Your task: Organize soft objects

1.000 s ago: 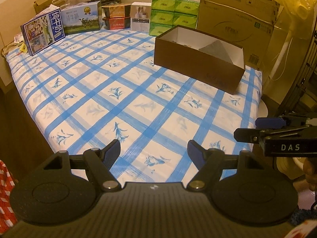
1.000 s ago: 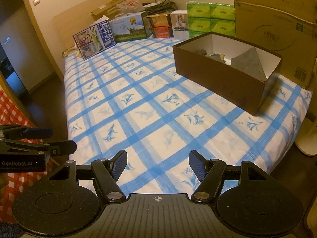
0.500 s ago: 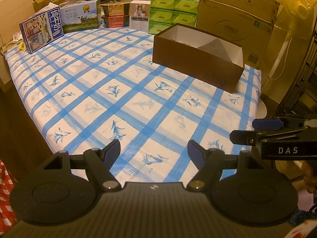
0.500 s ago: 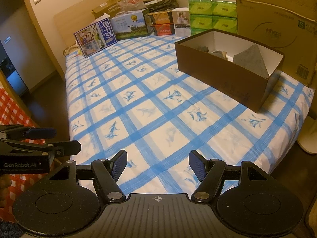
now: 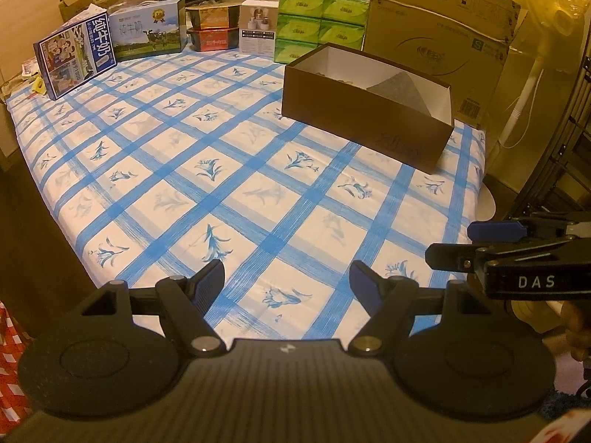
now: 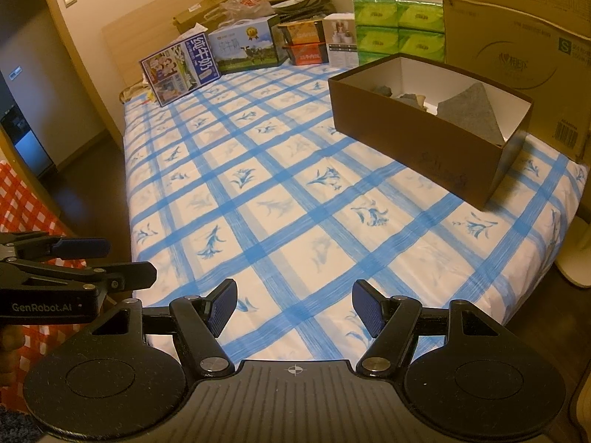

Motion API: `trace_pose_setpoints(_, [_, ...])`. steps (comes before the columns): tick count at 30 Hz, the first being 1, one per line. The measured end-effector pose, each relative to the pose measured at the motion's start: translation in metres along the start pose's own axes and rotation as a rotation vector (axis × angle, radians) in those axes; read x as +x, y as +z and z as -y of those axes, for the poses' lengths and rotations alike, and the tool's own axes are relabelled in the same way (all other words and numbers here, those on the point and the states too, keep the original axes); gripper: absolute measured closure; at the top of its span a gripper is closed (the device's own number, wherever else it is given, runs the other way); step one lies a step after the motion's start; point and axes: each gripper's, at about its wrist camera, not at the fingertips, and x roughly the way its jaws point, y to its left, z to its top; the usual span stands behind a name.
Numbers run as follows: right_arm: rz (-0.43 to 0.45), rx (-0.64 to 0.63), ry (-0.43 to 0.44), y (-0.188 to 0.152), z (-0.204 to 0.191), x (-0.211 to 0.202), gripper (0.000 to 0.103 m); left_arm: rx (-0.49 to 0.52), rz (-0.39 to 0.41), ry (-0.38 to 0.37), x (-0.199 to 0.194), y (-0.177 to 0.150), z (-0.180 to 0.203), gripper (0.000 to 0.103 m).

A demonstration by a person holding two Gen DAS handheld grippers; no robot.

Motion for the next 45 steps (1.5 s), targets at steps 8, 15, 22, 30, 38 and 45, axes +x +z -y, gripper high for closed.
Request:
trace_pose_setpoints(8, [0.0, 0.001, -0.001, 0.0, -0.0006, 0.0001, 0.034, 0.001, 0.001, -0.001, 0.0, 0.0, 0.0001, 0.03])
trace_pose_setpoints(15, [0.0, 0.001, -0.001, 0.0003, -0.0003, -0.0002, 0.034, 0.001, 0.001, -0.001, 0.0002, 0.0002, 0.0001, 0.03])
trace_pose_setpoints(22, [-0.001, 0.001, 0.0, 0.0005, -0.0001, -0.0003, 0.034, 0.0, 0.002, -0.001, 0.0004, 0.0002, 0.0, 0.03])
trace_pose_setpoints(30, [-0.001, 0.001, -0.001, 0.0008, -0.0004, -0.0003, 0.034, 0.002, 0.002, 0.0, 0.0003, 0.0011, -0.0005, 0.03])
trace_pose_setpoints(38, [-0.001, 0.001, 0.0, 0.0011, 0.0001, -0.0006, 0.034, 0.003, 0.002, -0.001, 0.0004, 0.0034, 0.0004, 0.03])
trace_pose_setpoints(45, [-0.001, 0.001, 0.0, 0.0012, 0.0001, -0.0007, 0.034, 0.003, 0.003, -0.001, 0.001, 0.0034, 0.0006, 0.03])
